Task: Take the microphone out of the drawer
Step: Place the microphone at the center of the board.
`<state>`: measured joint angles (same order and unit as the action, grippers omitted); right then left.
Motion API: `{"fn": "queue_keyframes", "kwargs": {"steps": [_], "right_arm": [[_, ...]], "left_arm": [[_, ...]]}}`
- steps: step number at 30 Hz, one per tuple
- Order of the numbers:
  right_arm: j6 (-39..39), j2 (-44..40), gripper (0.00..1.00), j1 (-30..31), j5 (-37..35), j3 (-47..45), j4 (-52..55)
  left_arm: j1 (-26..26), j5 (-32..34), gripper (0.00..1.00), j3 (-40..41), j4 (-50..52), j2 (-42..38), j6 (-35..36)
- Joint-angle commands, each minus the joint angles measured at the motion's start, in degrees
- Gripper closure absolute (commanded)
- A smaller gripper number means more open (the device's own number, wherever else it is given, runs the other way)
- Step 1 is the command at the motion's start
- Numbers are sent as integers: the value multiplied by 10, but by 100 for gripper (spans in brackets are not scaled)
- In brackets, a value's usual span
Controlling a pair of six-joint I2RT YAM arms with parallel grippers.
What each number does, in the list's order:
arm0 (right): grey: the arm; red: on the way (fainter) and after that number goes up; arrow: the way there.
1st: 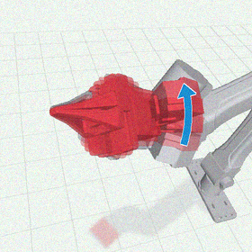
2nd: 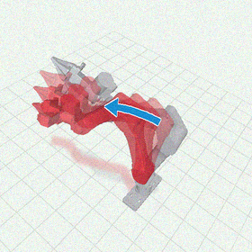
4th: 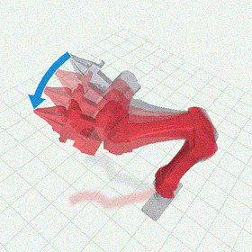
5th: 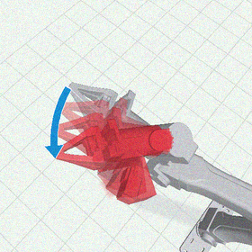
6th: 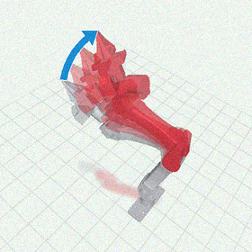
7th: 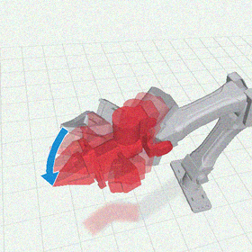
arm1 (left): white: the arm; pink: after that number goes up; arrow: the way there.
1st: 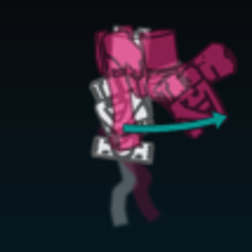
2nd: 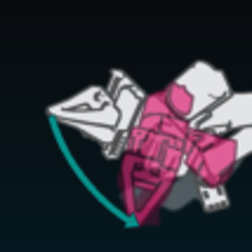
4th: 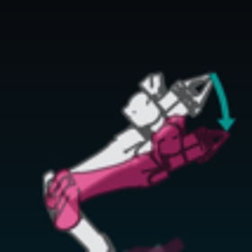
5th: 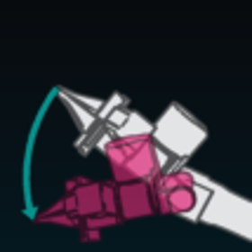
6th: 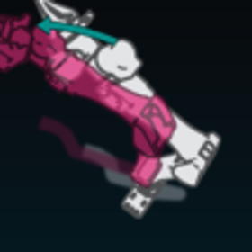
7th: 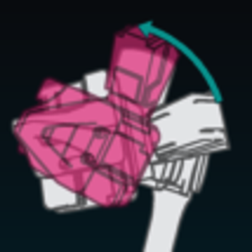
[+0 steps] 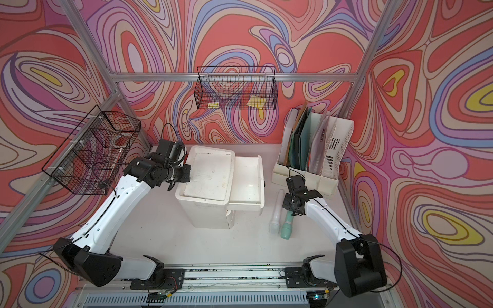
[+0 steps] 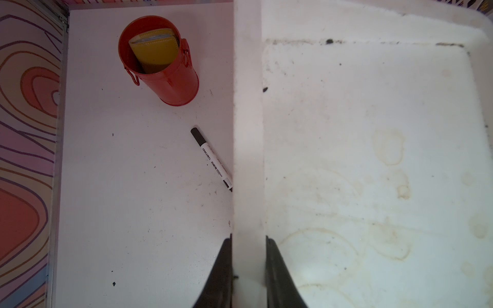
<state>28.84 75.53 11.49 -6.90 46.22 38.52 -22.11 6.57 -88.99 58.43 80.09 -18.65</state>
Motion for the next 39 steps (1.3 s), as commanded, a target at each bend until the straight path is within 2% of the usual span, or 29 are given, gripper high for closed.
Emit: {"fn": "queue_keyframes", "kwargs": {"steps": [1, 15, 25, 35, 39], "right_arm": [[-26, 24, 93, -14, 27, 5, -27], [-32, 102, 88, -24, 57, 3, -71], [-19, 101, 66, -24, 60, -14, -73], [-16, 81, 56, -23, 52, 8, -51], [-19, 67, 56, -24, 43, 32, -31]], "left_arm": [[-2, -21, 100, -9, 8, -8, 18], [-3, -20, 100, -10, 7, -12, 16], [-2, -21, 100, -1, 3, -14, 15], [-3, -17, 100, -4, 4, -13, 16], [-3, -16, 100, -3, 5, -13, 14]]}}
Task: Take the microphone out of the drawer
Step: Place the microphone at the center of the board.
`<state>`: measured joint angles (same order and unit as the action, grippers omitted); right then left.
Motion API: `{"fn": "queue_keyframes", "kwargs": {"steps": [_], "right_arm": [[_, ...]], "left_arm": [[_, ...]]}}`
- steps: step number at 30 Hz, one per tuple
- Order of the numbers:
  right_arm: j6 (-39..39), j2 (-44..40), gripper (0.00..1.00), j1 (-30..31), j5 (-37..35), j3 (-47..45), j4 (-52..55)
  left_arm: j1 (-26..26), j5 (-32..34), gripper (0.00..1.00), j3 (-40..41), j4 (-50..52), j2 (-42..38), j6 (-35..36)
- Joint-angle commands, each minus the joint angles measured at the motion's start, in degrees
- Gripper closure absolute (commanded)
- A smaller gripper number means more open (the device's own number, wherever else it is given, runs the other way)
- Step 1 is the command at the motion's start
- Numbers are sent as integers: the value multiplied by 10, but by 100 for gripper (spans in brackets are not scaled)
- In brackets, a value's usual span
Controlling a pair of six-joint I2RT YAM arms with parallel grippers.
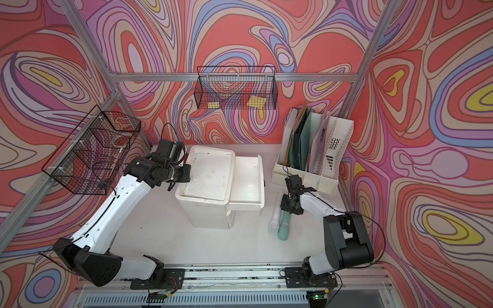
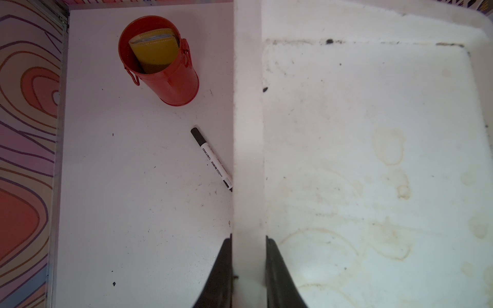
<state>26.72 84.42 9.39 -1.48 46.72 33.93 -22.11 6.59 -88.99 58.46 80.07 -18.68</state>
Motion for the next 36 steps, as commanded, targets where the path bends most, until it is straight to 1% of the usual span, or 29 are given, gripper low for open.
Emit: {"fn": "queue_keyframes", "kwargs": {"steps": [1, 9, 13, 15, 18, 23, 28, 32, 36], "right_arm": [[2, -26, 56, -3, -14, 34, 21], [-7, -73, 55, -3, -28, 110, 70], [-3, -87, 56, -3, -7, 152, 83], [-1, -91, 61, -3, 21, 167, 79], [2, -96, 70, -3, 90, 180, 54], [16, -91, 88, -3, 191, 188, 18], [18, -79, 92, -3, 242, 183, 4], [29, -78, 100, -3, 298, 164, -24], [46, -84, 100, -3, 338, 140, -56]], "left_arm": [[-2, -16, 100, -2, 4, -13, 14], [-2, -11, 100, -1, 5, -15, 16], [-3, -12, 100, 0, 4, -16, 15], [-2, -12, 100, 1, 3, -16, 15], [-2, -13, 100, 0, 4, -16, 15], [-3, -16, 100, 0, 6, -16, 13], [-2, -17, 100, -2, 7, -16, 11], [-3, -17, 100, -2, 7, -17, 10], [-3, -19, 100, -2, 8, -17, 8]]}}
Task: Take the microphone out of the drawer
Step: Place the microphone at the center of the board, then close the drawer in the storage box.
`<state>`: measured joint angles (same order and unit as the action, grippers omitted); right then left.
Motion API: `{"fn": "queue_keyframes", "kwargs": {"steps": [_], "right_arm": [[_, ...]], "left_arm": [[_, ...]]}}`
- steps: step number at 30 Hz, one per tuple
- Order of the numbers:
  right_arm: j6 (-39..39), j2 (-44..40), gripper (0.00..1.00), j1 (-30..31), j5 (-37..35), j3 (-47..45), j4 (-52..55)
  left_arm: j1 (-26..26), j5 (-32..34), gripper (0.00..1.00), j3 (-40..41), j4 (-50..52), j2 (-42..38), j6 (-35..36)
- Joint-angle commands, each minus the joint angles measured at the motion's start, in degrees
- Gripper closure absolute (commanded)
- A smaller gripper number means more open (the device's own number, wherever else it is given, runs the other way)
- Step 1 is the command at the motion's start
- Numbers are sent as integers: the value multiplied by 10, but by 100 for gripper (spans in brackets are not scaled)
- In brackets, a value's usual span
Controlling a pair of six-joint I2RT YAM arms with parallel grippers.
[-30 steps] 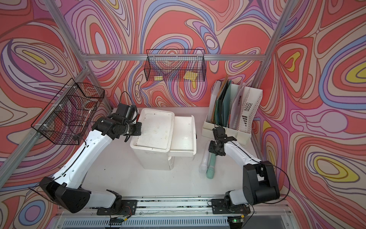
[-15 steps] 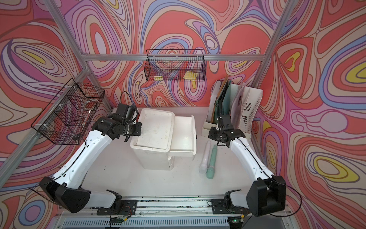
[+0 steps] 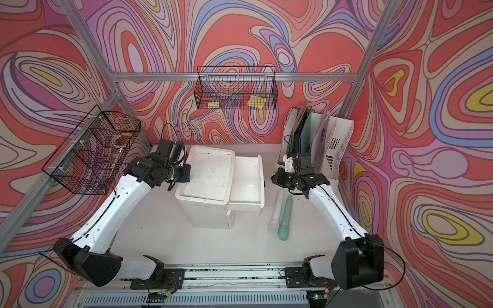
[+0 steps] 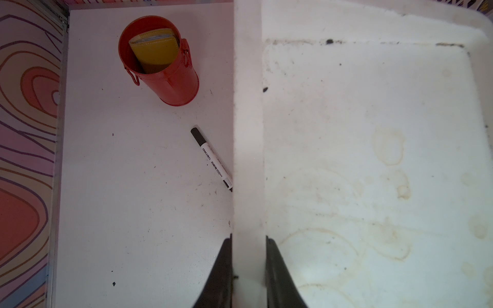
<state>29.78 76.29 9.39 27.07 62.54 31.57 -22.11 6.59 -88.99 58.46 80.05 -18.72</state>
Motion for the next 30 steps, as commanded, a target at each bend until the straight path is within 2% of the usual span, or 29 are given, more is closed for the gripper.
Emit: {"fn": "queue_keyframes", "kwargs": {"steps": [1, 16, 30], "right_arm": [[21, -5, 100, -3, 60, -24, -42], [65, -10, 100, -2, 138, -51, -112], [103, -1, 100, 22, 157, -67, -165]], "left_arm": [[-3, -20, 100, -2, 8, -17, 8], [-2, -24, 100, -2, 9, -18, 5], [-2, -28, 100, 1, 7, -17, 0]]}}
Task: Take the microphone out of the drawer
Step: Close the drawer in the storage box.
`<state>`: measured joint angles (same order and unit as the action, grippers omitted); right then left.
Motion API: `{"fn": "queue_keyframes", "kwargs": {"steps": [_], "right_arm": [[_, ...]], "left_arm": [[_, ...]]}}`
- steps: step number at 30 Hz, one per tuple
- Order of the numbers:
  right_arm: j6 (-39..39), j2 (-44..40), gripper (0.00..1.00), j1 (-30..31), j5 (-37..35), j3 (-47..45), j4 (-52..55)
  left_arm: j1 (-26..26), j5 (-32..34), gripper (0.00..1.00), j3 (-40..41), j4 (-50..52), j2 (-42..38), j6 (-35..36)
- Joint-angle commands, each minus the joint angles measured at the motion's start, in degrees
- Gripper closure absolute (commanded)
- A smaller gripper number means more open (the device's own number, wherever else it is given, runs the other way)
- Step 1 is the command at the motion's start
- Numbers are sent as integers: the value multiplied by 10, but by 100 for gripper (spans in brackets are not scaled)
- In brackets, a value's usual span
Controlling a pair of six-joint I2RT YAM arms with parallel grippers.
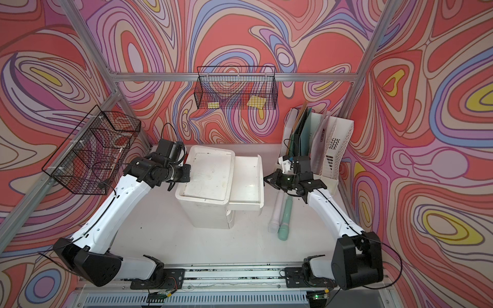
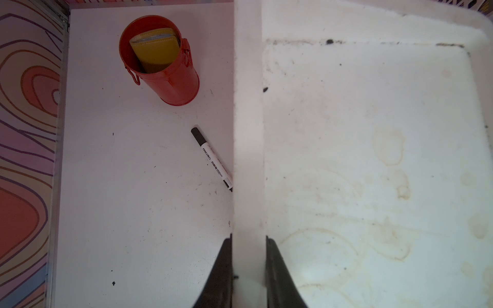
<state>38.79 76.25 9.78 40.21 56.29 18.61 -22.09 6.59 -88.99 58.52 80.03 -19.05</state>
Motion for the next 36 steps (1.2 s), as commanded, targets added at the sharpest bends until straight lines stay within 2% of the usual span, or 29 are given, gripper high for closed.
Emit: {"fn": "queue_keyframes", "kwargs": {"steps": [1, 27, 36], "right_arm": [[15, 3, 100, 24, 27, -3, -40], [62, 133, 100, 175, -1, 92, -124], [64, 151, 100, 192, -25, 106, -128]], "left_arm": [[-2, -28, 100, 2, 6, -16, 3], [-3, -33, 100, 7, 5, -17, 0], [-3, -28, 100, 6, 5, -19, 1]]}}
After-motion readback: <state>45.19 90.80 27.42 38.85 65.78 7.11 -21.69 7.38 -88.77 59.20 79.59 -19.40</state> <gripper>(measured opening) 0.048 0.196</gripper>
